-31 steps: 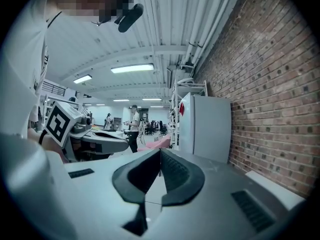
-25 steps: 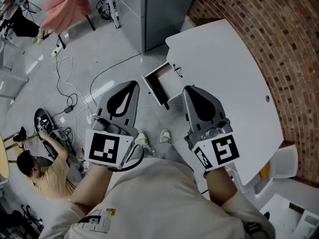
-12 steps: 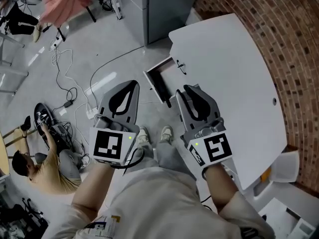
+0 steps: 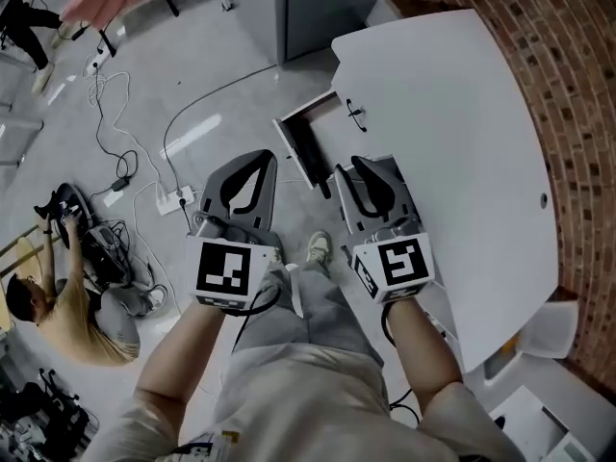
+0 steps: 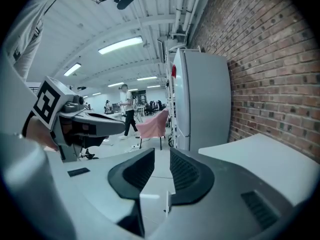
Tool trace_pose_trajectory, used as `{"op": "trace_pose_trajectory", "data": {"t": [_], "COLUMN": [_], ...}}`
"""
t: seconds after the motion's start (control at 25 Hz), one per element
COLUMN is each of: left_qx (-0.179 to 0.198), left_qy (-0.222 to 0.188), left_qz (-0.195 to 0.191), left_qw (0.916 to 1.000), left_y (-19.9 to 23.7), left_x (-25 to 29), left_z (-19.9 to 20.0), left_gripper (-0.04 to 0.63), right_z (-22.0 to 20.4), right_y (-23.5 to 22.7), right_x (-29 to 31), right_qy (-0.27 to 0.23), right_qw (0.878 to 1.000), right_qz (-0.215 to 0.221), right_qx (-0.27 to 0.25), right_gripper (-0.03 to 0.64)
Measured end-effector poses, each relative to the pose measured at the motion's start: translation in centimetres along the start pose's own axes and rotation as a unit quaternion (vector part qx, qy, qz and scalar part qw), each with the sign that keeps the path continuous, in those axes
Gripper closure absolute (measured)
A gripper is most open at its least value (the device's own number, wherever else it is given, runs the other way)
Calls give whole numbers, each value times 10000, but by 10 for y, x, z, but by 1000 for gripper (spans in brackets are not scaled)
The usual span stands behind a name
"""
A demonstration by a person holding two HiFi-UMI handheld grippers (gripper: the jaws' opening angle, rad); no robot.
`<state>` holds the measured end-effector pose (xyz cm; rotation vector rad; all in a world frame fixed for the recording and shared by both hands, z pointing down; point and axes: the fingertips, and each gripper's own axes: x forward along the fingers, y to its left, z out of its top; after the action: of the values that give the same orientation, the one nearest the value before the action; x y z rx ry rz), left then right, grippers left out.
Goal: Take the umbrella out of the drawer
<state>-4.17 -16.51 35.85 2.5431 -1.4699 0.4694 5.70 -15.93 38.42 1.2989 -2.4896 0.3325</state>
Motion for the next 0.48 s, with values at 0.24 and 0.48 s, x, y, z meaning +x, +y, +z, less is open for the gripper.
{"op": "trace_pose_trajectory", "data": {"t": [0.24, 0.48], "left_qx": [-281, -392], "left_qy": [407, 833], "left_qz": [-42, 17], "left_qw": [9988, 9958], "left_y": [3, 14], "left_x": [30, 64], "left_z": [-61, -143], "left_gripper": [586, 588], "right_z": [-72, -146], "right_y": [-12, -19], "right_x": [38, 67], "right_qy": [487, 920], "right_qw": [9987, 9957], "right_qz": [-99, -104], "right_qx": [-95, 96], "right_gripper": [535, 534]}}
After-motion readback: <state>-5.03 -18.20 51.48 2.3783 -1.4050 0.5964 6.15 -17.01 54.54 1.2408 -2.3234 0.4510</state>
